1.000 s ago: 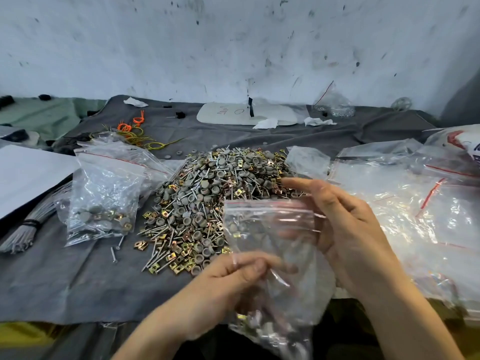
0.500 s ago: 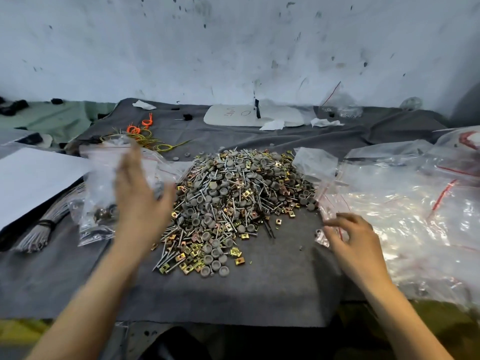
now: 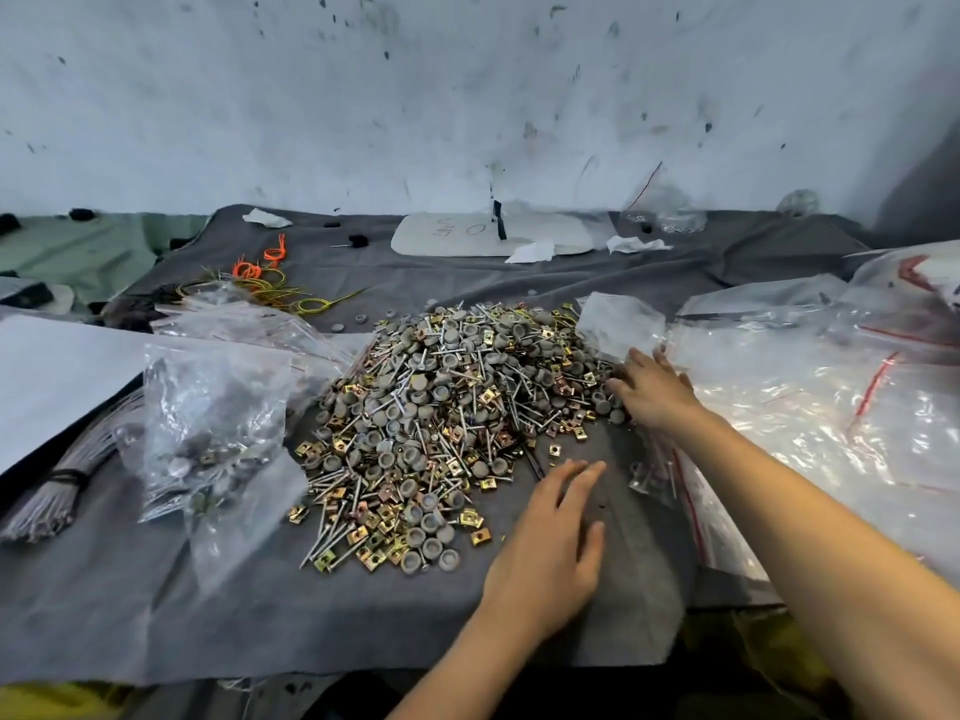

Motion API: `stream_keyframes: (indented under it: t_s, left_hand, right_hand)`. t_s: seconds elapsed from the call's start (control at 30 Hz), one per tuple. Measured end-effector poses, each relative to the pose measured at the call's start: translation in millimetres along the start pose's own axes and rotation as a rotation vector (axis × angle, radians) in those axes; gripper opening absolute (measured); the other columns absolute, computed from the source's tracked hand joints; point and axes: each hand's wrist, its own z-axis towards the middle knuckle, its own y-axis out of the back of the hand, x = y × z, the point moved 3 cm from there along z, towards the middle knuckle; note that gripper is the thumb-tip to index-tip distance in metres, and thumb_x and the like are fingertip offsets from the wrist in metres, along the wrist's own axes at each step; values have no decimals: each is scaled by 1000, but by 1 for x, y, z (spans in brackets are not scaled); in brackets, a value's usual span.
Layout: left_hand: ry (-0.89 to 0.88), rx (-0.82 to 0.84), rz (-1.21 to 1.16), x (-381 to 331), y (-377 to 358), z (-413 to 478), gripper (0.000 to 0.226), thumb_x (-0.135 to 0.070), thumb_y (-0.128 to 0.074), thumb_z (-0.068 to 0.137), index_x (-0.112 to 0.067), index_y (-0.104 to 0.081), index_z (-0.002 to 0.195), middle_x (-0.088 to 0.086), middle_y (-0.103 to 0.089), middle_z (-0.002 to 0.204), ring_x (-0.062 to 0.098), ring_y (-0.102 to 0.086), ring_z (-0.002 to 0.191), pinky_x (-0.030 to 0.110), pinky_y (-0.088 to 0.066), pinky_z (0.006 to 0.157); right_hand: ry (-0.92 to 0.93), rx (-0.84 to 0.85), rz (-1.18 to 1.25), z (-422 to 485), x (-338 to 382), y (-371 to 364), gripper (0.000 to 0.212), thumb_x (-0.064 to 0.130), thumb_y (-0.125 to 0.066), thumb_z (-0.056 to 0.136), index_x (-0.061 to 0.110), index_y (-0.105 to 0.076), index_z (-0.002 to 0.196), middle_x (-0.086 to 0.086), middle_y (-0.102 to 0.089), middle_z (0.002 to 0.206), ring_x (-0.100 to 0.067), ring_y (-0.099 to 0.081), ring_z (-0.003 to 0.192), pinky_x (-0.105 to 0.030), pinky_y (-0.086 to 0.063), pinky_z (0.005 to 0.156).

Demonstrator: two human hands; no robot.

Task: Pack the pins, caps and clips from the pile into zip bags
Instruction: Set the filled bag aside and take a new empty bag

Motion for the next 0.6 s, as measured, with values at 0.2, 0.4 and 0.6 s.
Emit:
stream_keyframes:
  t_s: [0.2,0.4,0.6]
  left_hand:
    - [-3,-115,-137,0,8,-1,44,-13,-54,97,-16,-49,141,-2,-51,138,-3,-42,125,3,-21,106]
    - [79,-186,-348,6,12,-1,37,-20,-56,93,-23,-58,129,-9,-64,122,-8,-55,115,16,-42,102]
    - [347,-146,-994,15,24,9,51,-23,-67,85,-23,-52,133,-19,-71,113,-2,-65,109,14,-50,91]
  right_hand:
    - [59,-598,388,-26,15,30,26,18,-48,99,4,-69,107,-16,-66,117,-20,-55,105,-28,-39,97]
    - [13,-1080,1385,-99,28,77,11,8,-57,91,13,-67,91,1,-67,86,-25,-68,85,-25,-56,71]
    - [-142,-787,1872,-151,39,48,28,-9,-50,90,15,-62,82,1,-67,79,-9,-65,66,-18,-53,65]
